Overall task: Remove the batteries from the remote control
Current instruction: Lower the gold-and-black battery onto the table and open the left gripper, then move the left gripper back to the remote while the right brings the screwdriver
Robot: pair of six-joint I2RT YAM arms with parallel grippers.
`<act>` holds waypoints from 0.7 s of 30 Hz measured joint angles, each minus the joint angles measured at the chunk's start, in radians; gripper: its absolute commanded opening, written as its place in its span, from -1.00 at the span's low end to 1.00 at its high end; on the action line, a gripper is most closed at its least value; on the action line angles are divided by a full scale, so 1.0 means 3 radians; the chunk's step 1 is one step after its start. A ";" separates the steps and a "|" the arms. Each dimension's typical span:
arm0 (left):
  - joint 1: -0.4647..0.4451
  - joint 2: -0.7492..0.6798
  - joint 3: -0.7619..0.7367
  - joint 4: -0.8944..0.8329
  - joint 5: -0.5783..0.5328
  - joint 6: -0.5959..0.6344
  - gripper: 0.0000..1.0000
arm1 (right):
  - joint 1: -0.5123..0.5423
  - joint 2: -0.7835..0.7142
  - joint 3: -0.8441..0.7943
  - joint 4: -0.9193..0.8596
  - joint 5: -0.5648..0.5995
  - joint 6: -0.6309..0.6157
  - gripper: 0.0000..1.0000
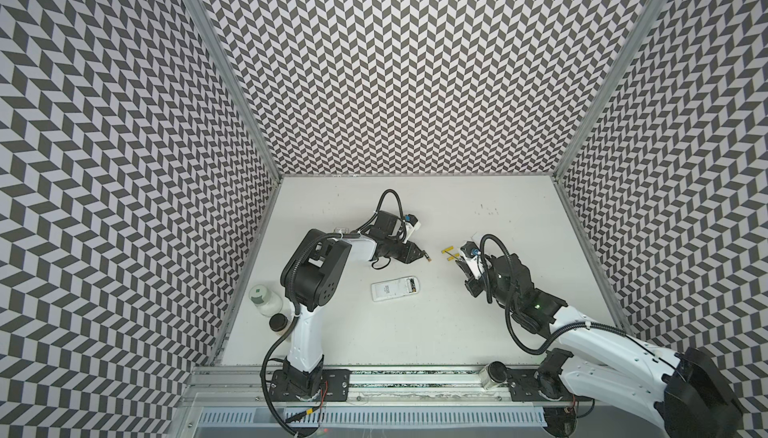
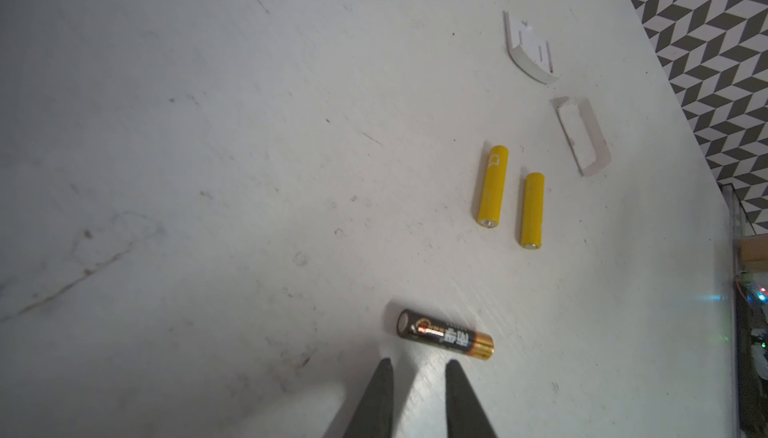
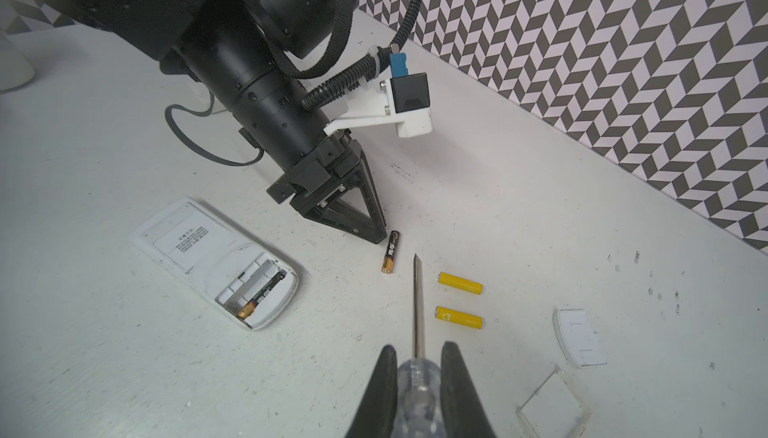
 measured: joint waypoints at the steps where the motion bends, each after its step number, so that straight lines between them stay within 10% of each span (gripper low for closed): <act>1: 0.0004 -0.0006 0.0000 -0.0003 -0.0014 0.0001 -0.39 | -0.0001 0.0024 0.0000 0.0001 -0.0015 0.0000 -1.00; 21: 0.0533 -0.1382 -0.0423 -0.0264 -0.0432 0.0779 0.65 | 0.0238 0.0657 0.0153 -0.0238 -0.1302 -0.0347 -1.00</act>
